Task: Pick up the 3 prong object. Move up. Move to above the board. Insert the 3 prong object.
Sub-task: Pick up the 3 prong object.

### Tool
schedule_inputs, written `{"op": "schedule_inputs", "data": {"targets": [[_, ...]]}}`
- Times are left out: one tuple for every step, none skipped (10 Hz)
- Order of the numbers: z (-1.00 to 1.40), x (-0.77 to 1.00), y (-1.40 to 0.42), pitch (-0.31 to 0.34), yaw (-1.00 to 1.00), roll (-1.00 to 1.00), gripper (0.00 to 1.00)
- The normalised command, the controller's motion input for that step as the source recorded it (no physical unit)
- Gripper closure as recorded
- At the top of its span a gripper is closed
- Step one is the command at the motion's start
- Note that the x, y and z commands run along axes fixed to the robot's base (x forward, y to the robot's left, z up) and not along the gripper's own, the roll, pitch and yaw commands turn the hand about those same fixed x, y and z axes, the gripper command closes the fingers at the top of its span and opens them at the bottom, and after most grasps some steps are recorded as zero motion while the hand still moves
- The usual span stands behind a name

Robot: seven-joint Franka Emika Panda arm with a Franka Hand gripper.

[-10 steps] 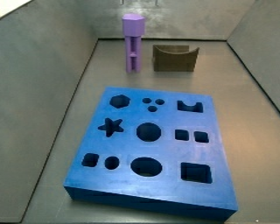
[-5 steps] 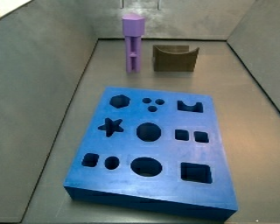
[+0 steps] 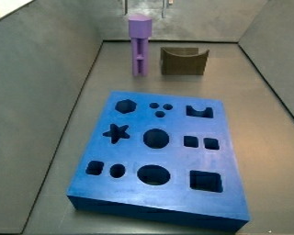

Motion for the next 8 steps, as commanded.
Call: {"op": "schedule_inputs", "data": {"targets": [[-0.30,-0.05,-0.06,0.000,-0.26,0.03,0.00],[-0.31,-0.01,-0.01,0.000,-0.14,0.03,0.00],[-0.34,-0.01,-0.03,-0.004,0.00,0.06,0.00],[-0.36,-0.02,-0.02,-0.010,0.00,0.05,0.00],[-0.38,-0.08,-0.01,-0.066,0.00,0.01,0.00],[-0.30,-0.10,0.00,-0.067,0.00,0.00,0.00],[-0.23,-0.09,-0.10,-0.049,0.00,0.01,0.00],[-0.03,0.00,0.00,-0.070,0.04,0.00,0.00]]}}
